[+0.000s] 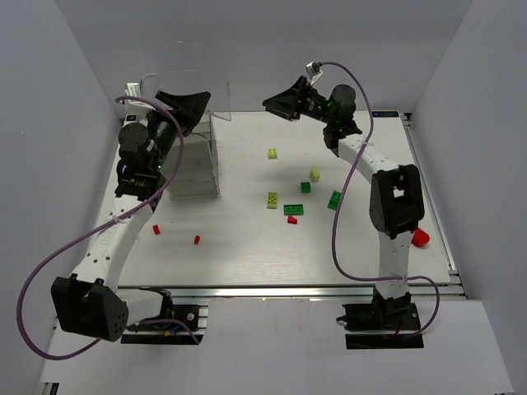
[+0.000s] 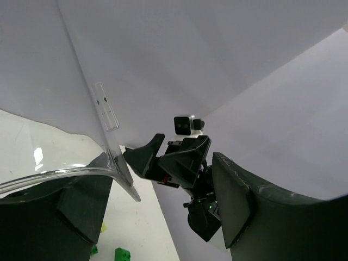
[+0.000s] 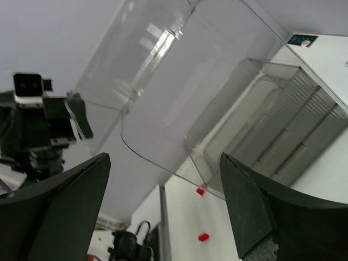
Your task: Sort the legos into containers by color
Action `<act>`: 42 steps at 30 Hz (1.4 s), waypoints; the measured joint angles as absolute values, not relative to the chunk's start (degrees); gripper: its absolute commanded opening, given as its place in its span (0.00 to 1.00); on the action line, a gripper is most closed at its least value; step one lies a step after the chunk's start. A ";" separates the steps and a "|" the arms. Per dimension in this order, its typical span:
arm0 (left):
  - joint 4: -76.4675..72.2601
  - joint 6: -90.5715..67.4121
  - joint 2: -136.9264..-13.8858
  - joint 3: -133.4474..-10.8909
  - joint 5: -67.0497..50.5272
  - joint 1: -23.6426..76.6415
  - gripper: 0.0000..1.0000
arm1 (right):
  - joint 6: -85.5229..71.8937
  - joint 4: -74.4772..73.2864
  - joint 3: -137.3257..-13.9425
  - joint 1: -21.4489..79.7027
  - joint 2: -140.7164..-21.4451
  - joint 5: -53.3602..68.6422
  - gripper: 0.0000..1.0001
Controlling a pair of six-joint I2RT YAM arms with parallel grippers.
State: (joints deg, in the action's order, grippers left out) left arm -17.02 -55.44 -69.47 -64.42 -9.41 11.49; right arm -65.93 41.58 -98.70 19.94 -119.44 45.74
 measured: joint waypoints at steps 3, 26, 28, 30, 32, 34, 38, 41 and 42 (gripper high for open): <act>-18.04 -56.03 -69.06 -63.88 -8.58 11.49 0.81 | -62.78 40.38 -97.03 18.90 -119.02 48.07 0.80; -20.88 -62.59 -68.31 -61.19 -1.67 10.92 0.44 | -38.41 23.90 -87.88 17.96 -109.19 51.81 0.68; -20.73 -62.96 -68.31 -61.19 -1.61 10.79 0.39 | -38.30 23.68 -87.83 17.89 -109.19 51.81 0.68; -20.62 -63.51 -68.31 -61.19 -1.54 10.59 0.37 | -38.24 23.68 -87.83 17.85 -109.19 51.81 0.67; -20.56 -63.83 -68.31 -61.19 -1.30 10.57 0.33 | -38.02 23.64 -87.83 17.72 -109.19 51.81 0.67; -20.51 -64.40 -68.31 -61.19 -1.06 10.52 0.28 | -37.50 23.38 -87.83 17.67 -109.19 51.81 0.67; -20.56 -65.73 -68.31 -61.19 -0.34 10.46 0.20 | -35.59 21.37 -87.83 17.63 -109.19 51.79 0.63; -20.69 -66.92 -68.25 -61.19 0.47 10.48 0.20 | -33.89 19.31 -87.83 17.63 -109.19 51.72 0.62; -20.86 -67.42 -68.14 -61.12 0.93 10.50 0.20 | -33.36 18.76 -87.83 17.63 -109.19 51.66 0.61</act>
State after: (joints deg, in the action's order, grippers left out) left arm -20.86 -67.42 -68.14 -61.12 0.93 10.50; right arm -33.36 18.76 -87.83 17.63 -109.19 51.66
